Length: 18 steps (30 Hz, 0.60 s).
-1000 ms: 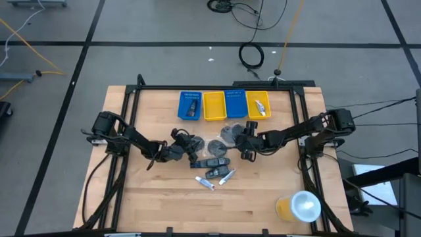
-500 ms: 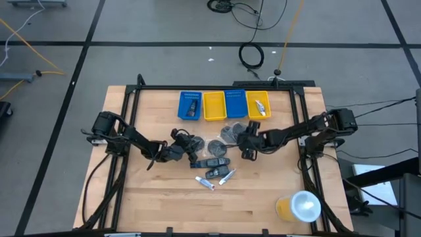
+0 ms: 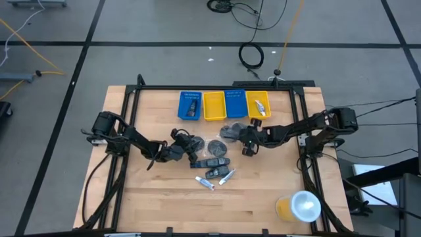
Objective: Pick & Place Travel size toiletries
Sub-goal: Put the black hairbrush into the right blue bin
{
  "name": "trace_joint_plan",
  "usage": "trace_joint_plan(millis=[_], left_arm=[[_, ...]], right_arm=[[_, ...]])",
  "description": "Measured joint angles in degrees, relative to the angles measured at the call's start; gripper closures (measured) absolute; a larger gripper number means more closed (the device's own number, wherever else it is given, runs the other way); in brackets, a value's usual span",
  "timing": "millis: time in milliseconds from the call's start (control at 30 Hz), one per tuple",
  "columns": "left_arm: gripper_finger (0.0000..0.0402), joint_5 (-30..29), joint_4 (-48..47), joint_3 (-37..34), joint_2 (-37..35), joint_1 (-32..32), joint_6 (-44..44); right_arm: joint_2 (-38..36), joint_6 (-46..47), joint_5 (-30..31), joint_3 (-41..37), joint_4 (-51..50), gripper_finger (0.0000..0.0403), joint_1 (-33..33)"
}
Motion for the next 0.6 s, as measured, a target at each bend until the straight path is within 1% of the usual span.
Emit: trace_joint_plan(millis=[167,233,300,467,533,600], left_arm=[[0.0215,0.0,0.0,0.0,0.0,0.0,-0.2],[0.0215,0.0,0.0,0.0,0.0,0.0,-0.2],[0.0215,0.0,0.0,0.0,0.0,0.0,-0.3],[0.0215,0.0,0.1,0.0,0.0,0.0,-0.3],[0.0215,0.0,0.3,0.0,0.0,0.0,-0.3],[0.0215,0.0,0.3,0.0,0.0,0.0,-0.4]], right_arm=[[-0.7,0.3,1.2,-0.1,-1.1,0.0365,0.2],[-2.2,2.1,1.3,-0.1,-2.6,0.0389,1.1],[-4.5,4.8,1.2,-0.3,-4.5,0.0394,2.4],[-12.1,12.8,1.7,0.7,-7.8,0.0385,5.1],[-14.9,14.2,1.5,1.1,-6.1,0.0390,5.9],[-17.1,14.4,1.5,1.1,-2.1,0.0398,6.3]])
